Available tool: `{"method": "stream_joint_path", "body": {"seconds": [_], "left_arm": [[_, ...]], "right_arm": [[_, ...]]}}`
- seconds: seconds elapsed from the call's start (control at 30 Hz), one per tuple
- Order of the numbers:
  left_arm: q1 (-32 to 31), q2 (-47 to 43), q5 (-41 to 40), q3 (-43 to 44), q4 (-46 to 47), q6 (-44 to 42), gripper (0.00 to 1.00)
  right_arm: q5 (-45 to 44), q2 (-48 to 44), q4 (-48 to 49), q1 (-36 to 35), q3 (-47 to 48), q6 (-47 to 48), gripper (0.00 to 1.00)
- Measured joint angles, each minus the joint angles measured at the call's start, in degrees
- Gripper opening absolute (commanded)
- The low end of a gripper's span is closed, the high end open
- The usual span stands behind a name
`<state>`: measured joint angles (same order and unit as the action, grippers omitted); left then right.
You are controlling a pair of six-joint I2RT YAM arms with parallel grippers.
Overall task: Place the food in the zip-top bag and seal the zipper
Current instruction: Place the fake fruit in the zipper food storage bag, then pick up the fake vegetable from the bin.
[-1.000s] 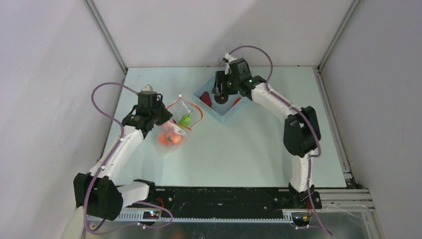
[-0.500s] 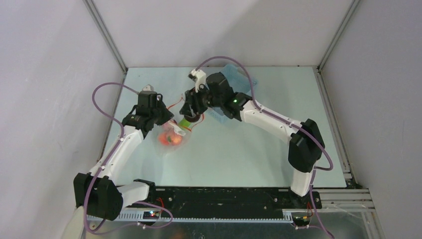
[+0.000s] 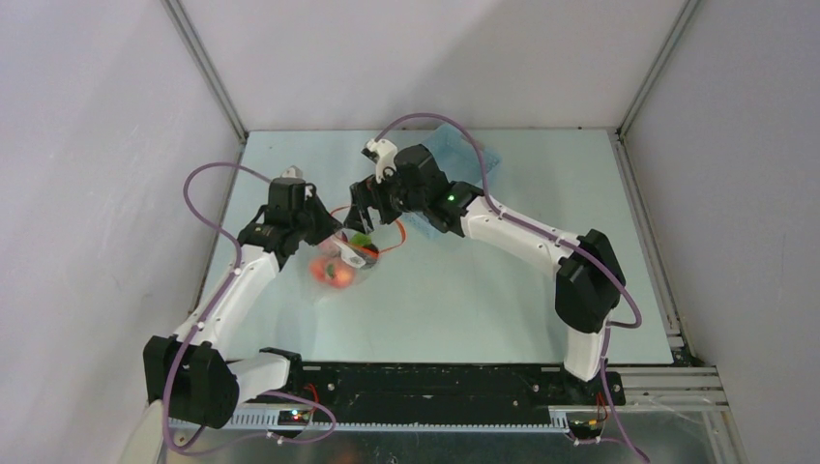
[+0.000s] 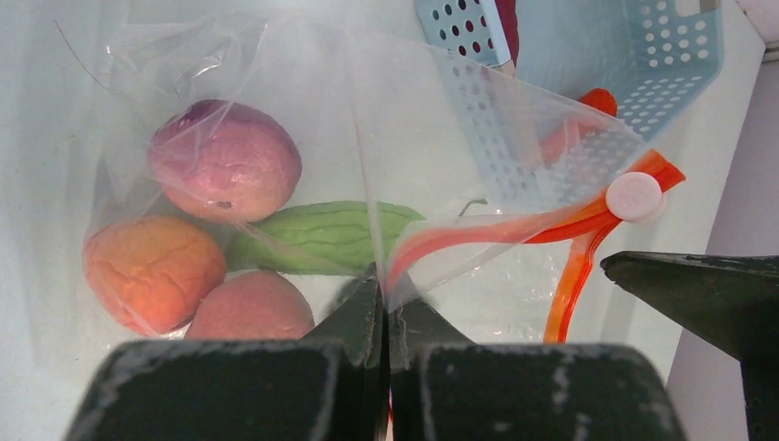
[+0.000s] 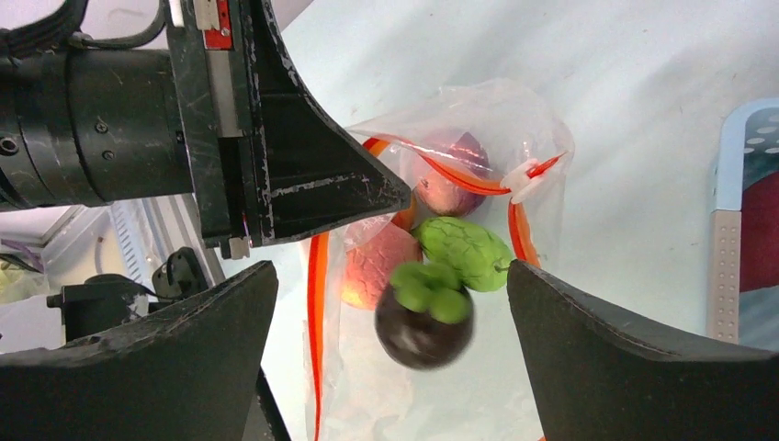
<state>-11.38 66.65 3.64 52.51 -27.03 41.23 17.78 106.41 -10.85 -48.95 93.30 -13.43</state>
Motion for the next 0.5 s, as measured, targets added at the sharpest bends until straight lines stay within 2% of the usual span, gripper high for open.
{"method": "stream_joint_path", "body": {"seconds": [0.2, 0.37, 0.5], "left_arm": [[0.0, -0.3, 0.2, -0.3, -0.1, 0.4, 0.0], [0.0, -1.3, 0.1, -0.3, -0.1, 0.4, 0.0], [0.0, -2.6, -0.6, -0.3, -0.2, 0.4, 0.0]], "right_arm": [[0.4, 0.0, 0.3, 1.5, 0.1, -1.7, 0.99], [1.2, -0.3, 1.7, 7.2, 0.1, -5.6, 0.99], [-2.2, -0.2, 1.5, 11.6, 0.2, -6.9, 0.99]]}}
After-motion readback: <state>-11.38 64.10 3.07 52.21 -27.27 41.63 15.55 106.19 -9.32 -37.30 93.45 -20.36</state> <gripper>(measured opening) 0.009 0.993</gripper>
